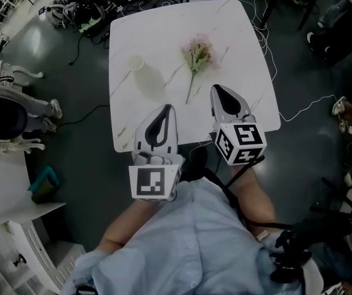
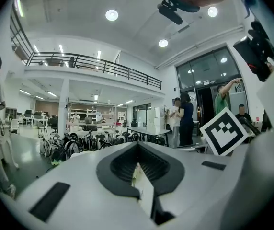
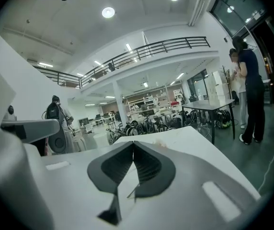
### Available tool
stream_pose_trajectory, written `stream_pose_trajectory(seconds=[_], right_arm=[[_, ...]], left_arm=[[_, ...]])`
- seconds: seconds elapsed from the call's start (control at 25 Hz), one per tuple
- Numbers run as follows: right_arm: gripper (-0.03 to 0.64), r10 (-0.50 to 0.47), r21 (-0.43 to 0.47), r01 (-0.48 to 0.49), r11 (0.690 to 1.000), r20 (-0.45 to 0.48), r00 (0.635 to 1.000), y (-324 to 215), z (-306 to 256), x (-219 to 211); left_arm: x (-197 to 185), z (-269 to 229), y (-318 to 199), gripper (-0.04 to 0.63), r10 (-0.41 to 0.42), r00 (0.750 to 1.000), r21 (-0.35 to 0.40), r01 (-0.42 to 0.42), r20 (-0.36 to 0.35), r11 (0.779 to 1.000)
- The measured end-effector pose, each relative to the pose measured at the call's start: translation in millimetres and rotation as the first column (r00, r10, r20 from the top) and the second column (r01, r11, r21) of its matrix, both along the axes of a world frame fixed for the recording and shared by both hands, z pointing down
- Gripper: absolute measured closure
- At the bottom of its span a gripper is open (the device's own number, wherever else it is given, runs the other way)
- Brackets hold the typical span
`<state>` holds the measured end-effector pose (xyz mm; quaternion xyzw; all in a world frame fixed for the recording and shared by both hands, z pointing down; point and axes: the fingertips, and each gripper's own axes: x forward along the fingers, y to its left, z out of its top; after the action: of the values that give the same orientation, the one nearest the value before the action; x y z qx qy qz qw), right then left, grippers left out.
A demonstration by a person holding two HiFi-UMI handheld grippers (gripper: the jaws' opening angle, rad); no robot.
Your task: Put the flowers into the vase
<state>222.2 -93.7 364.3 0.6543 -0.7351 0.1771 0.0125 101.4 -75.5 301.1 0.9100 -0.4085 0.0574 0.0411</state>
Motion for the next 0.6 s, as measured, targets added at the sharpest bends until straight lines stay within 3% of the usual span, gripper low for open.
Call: stream_pose_trajectory(seconds=[0.36, 0.6], right_arm=[[0.591, 0.04, -0.146, -0.037, 0.989, 0.015, 0.999, -64.6, 51.8, 0.8], [0.523, 0.077, -0.264, -0.062, 0.963, 0.048, 0.996, -105.1, 96.2, -1.3]], left_arm=[[9.7, 28.7, -61.3, 0.592, 0.112, 0.993, -0.058, -0.113, -0.03, 0.992], [15.8, 48.0, -84.4, 0.592, 0.251, 0.967, -0.101, -0.254, -0.043, 0.962]])
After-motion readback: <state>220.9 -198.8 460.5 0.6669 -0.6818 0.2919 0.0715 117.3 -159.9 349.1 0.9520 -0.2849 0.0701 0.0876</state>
